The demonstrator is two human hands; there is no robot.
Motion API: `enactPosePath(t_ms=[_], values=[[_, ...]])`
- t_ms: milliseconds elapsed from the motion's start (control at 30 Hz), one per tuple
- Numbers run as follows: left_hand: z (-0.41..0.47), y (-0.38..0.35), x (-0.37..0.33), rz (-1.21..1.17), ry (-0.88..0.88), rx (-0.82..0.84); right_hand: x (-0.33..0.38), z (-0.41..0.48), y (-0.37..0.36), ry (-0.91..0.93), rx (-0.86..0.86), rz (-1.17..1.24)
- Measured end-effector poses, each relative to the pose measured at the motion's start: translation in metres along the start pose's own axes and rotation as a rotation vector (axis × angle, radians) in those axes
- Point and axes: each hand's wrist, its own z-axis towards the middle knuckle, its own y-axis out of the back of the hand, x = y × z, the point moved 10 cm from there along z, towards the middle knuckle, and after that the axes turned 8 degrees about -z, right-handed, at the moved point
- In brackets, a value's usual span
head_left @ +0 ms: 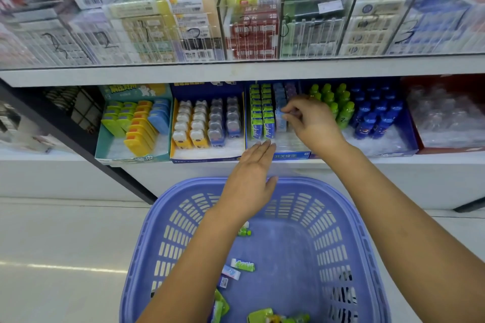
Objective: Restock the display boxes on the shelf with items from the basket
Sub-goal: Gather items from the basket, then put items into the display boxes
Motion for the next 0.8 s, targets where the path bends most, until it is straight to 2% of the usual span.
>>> enactPosePath(t_ms=[133, 233, 333, 400, 467, 533, 667, 733, 800], values=[[0.0, 0.001, 0.002, -0.016, -0.022, 0.002, -0.001, -0.001, 0.004, 0.002, -0.022, -0.105], [-0.004, 0.005, 0.003, -0.076, -0.02, 0.018, 0.006, 0.002, 0.005, 0.027, 0.032, -0.205], [-0.019, 0.029, 0.003, -0.219, -0.032, -0.158, 0.018, 0.002, 0.004, 0.024, 0.131, -0.328], [-0.034, 0.044, 0.011, -0.286, -0.042, -0.31, 0.033, -0.008, 0.009, 0.006, 0.121, -0.269], [-0.046, 0.037, 0.032, -0.31, 0.039, -0.335, 0.054, -0.028, -0.003, 0.024, 0.188, -0.169], [-0.057, 0.007, 0.071, -0.275, 0.225, -0.209, 0.071, -0.056, -0.041, 0.046, 0.401, -0.148], [-0.11, -0.077, 0.154, -0.11, 0.597, 0.175, 0.072, -0.138, -0.147, 0.011, 0.864, -0.183], [-0.146, -0.113, 0.184, -0.021, 0.704, 0.361, 0.063, -0.179, -0.193, -0.026, 0.991, -0.174], [-0.173, -0.137, 0.203, 0.037, 0.767, 0.481, 0.053, -0.213, -0.227, -0.063, 1.049, -0.146]])
